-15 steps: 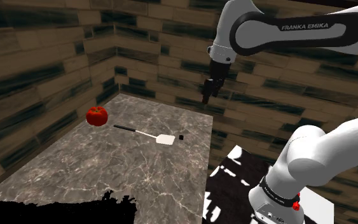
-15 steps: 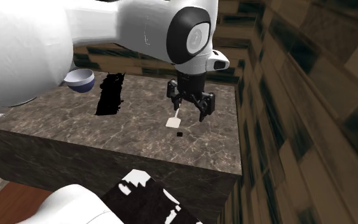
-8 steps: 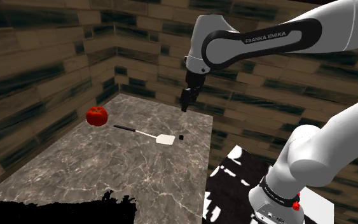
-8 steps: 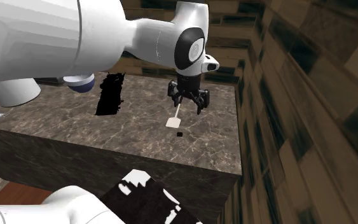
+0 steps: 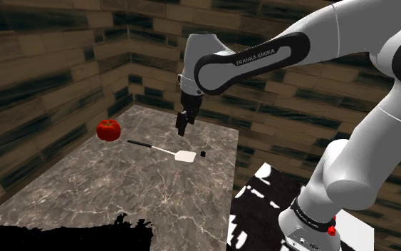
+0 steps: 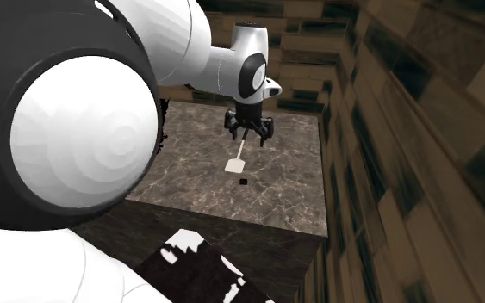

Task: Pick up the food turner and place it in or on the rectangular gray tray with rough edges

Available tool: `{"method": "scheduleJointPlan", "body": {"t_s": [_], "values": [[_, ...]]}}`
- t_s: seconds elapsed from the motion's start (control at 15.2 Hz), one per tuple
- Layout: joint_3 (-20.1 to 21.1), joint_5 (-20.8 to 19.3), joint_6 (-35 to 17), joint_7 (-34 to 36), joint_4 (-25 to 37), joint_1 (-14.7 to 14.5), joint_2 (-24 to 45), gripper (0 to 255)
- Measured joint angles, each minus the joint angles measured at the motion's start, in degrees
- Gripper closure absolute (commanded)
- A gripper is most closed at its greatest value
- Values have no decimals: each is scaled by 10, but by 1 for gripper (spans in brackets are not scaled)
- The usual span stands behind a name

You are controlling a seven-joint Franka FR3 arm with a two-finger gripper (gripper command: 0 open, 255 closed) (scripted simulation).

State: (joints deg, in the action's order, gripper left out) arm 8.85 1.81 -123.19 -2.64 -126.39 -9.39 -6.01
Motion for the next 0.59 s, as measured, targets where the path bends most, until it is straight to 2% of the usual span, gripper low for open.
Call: {"method": "scheduleJointPlan", "body": {"t_s": [0.59], "values": [[28, -41, -53, 8, 116, -31, 162, 0]]}}
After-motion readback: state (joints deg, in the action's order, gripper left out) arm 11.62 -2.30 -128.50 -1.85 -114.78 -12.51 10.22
